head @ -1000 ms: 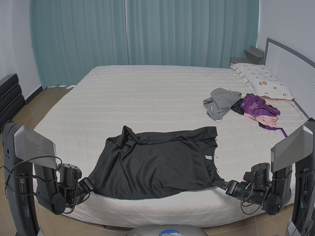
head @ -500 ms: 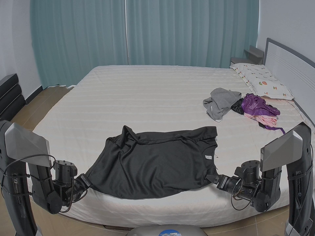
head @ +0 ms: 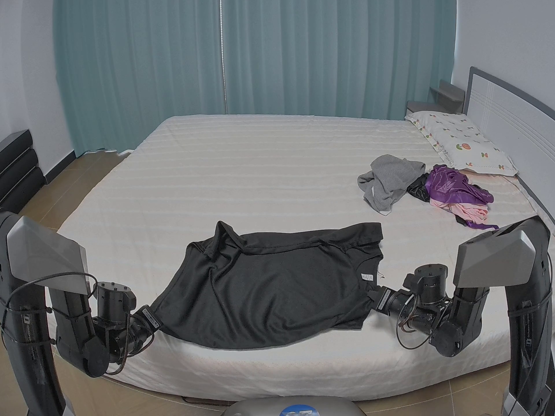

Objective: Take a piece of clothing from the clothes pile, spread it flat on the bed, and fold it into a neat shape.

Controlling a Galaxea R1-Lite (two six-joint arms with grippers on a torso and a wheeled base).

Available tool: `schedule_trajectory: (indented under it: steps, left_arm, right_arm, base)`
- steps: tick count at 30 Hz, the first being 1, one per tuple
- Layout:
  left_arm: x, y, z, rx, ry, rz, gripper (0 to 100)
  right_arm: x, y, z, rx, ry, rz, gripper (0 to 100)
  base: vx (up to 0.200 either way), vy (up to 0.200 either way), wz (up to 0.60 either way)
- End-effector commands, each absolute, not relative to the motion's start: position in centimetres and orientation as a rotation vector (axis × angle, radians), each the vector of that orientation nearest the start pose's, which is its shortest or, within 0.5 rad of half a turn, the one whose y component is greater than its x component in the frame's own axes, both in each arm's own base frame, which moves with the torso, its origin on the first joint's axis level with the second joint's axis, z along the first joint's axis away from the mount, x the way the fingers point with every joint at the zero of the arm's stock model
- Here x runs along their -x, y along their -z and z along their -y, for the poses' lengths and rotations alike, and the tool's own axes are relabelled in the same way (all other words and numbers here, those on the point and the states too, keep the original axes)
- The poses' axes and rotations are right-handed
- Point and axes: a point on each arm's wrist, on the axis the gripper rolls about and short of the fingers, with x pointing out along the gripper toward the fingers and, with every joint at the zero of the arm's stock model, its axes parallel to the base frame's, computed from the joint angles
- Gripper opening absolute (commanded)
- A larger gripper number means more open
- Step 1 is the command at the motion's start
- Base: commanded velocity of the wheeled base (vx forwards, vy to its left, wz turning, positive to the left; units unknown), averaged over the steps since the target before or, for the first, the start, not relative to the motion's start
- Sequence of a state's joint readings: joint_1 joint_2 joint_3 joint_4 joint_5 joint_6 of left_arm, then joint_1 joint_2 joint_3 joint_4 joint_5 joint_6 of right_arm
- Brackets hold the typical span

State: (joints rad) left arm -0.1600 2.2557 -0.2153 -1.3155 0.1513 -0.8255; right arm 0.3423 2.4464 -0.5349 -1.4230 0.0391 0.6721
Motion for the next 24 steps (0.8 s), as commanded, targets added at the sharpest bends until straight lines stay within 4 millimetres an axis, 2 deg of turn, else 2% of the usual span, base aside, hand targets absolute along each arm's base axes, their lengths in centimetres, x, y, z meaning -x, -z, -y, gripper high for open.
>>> schedule_trajectory:
  steps: [1,7,13,14,20,23,24]
  left_arm:
    - [-25.5,2.3,3.6,0.689,-0.287,-0.651,0]
    - [-25.8,2.3,3.6,0.704,-0.290,-0.642,0]
    - [-26.0,2.5,3.6,0.724,-0.283,-0.619,0]
    - [-26.0,2.5,3.6,0.725,-0.282,-0.618,0]
    - [-26.0,2.9,3.7,0.722,-0.281,-0.625,0]
    - [-26.0,3.0,3.7,0.722,-0.280,-0.627,0]
    - [-26.0,3.0,3.7,0.721,-0.281,-0.629,0]
  right_arm:
    - [-33.7,2.4,-10.5,-0.604,-0.181,-0.506,0]
    - [-36.0,2.1,-10.1,-0.606,-0.137,-0.534,0]
    - [-37.3,4.3,-10.8,-0.592,-0.104,-0.584,0]
    - [-37.5,4.5,-10.8,-0.591,-0.099,-0.580,100]
    - [-38.1,6.4,-10.9,-0.581,-0.083,-0.606,100]
    - [-38.1,6.0,-10.8,-0.586,-0.080,-0.603,100]
    - [-38.1,5.3,-10.5,-0.593,-0.083,-0.583,100]
  base:
    - [0.000,0.000,0.00]
    - [0.000,0.000,0.00]
    - [0.000,0.000,0.00]
    - [0.000,0.000,0.00]
    - [0.000,0.000,0.00]
    - [0.000,0.000,0.00]
    - [0.000,0.000,0.00]
